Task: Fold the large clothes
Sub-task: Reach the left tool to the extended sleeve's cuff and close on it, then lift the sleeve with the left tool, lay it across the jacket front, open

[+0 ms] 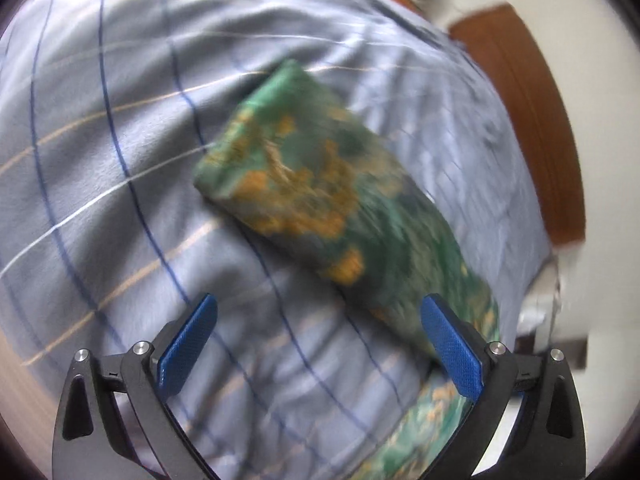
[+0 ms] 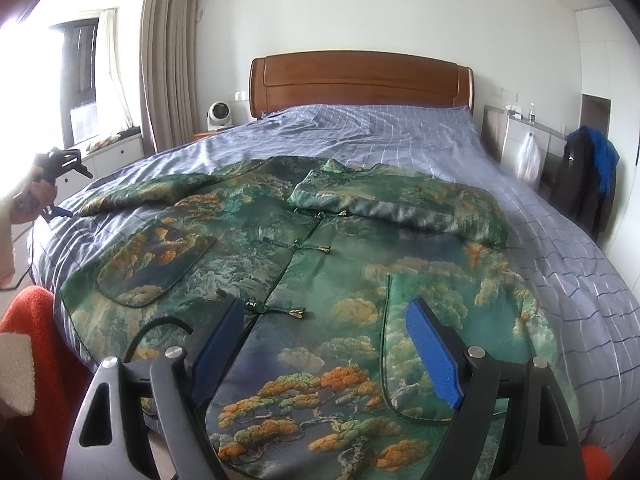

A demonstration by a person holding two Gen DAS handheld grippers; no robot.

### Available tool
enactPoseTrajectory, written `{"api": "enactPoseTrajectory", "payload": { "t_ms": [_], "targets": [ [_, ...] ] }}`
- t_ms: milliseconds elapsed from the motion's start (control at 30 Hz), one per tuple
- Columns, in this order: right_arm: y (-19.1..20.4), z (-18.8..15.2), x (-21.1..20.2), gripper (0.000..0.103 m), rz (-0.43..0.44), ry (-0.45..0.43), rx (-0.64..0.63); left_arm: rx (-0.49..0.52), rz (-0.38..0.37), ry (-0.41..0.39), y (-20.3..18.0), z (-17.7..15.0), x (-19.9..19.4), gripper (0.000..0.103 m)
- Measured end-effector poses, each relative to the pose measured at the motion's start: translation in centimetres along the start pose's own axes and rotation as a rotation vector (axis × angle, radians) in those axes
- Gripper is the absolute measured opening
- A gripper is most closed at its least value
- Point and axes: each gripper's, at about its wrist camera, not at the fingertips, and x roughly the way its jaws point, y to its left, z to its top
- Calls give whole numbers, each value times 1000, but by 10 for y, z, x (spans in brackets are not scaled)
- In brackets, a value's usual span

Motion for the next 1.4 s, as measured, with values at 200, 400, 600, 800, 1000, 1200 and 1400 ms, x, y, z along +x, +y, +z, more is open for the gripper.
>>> {"api": "enactPoseTrajectory", "payload": {
  "t_ms": [200,400,600,800,1000,1200,1400],
  "targets": [
    [10,-2,8,83,7,30,-32,-131,49,-66,12,16,33,95],
    [11,-4,18,83,19,60,-23,13,226,-185,-24,19,26,12],
    [10,-7,17,83,49,41,-21,363,303,-346,-137,-10,-38,10],
    [-3,-8,11,83,77,8,37,825,170,-444,-320,-117,-87,9],
    [-20,-6,-3,83,61,-48,71,1183,19,-380,-436,-275,-42,9],
    [-43,-9,-10,83,40,-64,139,1342,21,-198,-442,-407,67,8],
    [-46,-12,-11,83,33,-56,140,1428,214,-37,-386,-467,163,40]
  ]
}}
